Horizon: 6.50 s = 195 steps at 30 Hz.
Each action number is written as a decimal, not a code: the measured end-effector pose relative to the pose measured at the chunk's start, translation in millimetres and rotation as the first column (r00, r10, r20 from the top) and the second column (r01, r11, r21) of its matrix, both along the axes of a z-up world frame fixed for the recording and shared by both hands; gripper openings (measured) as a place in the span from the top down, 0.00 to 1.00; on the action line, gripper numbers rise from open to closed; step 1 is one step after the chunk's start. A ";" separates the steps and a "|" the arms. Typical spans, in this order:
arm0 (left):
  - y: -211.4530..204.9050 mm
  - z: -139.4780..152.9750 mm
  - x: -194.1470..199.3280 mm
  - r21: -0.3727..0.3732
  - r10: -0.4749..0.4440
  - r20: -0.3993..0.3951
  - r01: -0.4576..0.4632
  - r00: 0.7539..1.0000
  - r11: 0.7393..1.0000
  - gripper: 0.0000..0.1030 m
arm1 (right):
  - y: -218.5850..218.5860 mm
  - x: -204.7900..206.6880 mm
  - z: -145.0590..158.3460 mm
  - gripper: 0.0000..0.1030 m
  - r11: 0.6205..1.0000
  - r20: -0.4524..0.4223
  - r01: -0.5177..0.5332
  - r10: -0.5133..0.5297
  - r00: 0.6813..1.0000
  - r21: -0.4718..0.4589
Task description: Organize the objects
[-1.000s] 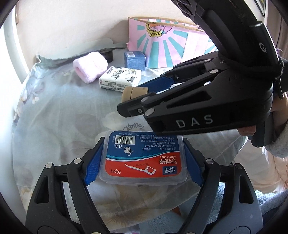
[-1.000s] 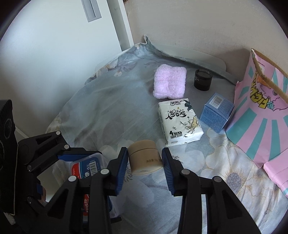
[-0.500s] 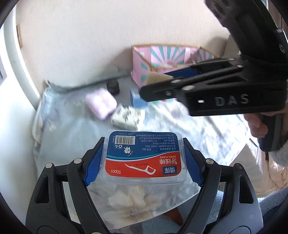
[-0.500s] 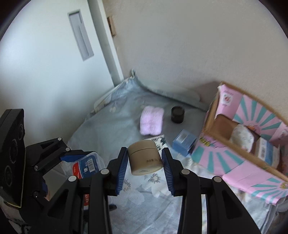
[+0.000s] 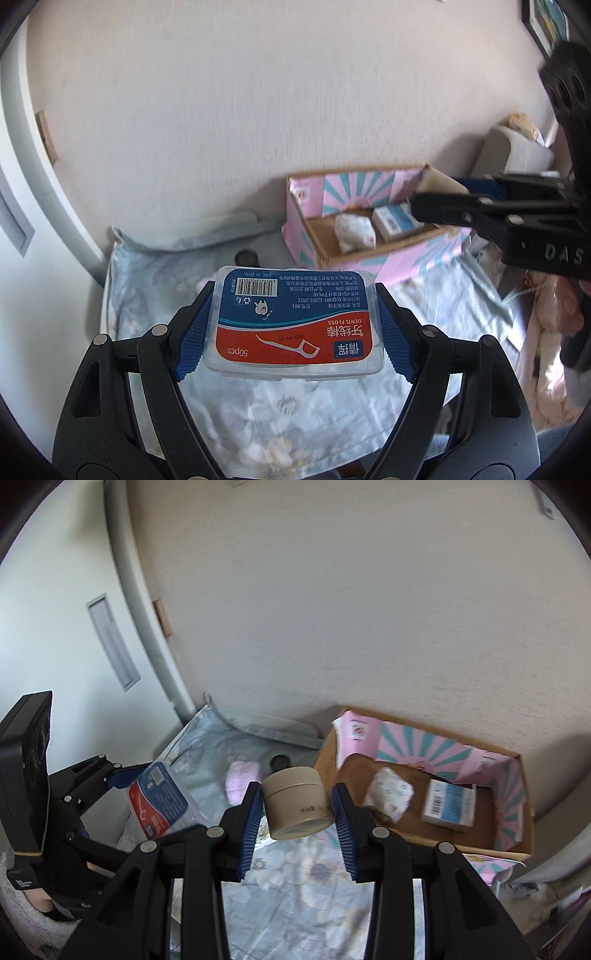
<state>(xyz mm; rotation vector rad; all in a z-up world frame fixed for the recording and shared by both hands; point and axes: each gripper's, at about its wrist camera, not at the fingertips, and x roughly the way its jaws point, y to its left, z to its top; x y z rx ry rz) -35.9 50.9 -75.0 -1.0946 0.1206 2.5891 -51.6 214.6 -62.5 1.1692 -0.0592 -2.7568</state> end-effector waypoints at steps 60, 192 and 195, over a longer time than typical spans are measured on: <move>130.6 8.9 -90.1 0.047 0.076 0.102 -0.081 0.992 0.996 0.24 | 156.6 -13.3 -4.3 0.66 0.977 0.098 0.208 -0.203 0.974 -0.041; 53.0 3.3 32.3 0.121 0.168 -0.019 -0.165 0.986 0.979 0.00 | 113.0 105.1 -13.2 0.00 0.923 -0.024 0.384 -0.384 0.923 0.009; 48.1 5.0 30.0 0.121 0.167 -0.014 -0.164 0.986 0.979 0.00 | 109.8 104.4 -11.4 0.00 0.920 -0.031 0.391 -0.391 0.920 0.009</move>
